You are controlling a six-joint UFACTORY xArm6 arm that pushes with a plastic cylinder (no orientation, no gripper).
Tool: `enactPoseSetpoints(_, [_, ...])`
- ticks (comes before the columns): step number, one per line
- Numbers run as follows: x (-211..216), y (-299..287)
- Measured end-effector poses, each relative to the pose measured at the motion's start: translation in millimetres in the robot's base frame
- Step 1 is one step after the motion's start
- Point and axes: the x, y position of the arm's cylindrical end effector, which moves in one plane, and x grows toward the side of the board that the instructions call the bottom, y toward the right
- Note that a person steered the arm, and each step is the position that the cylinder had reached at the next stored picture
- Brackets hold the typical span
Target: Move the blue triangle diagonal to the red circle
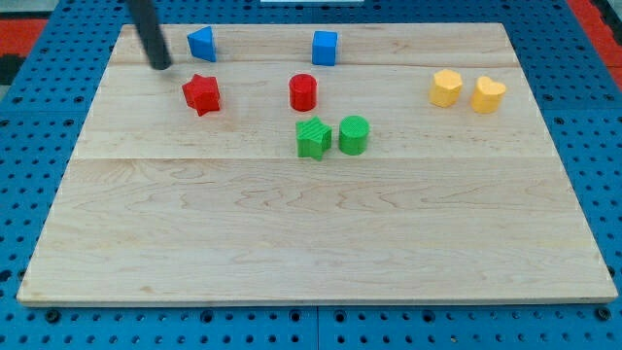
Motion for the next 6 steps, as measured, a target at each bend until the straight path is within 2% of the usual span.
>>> enactPoseSetpoints(1, [-30, -51])
enactPoseSetpoints(2, [-53, 5])
enactPoseSetpoints(3, [-13, 80])
enactPoseSetpoints(5, [-24, 89])
enactPoseSetpoints(6, [-10, 79])
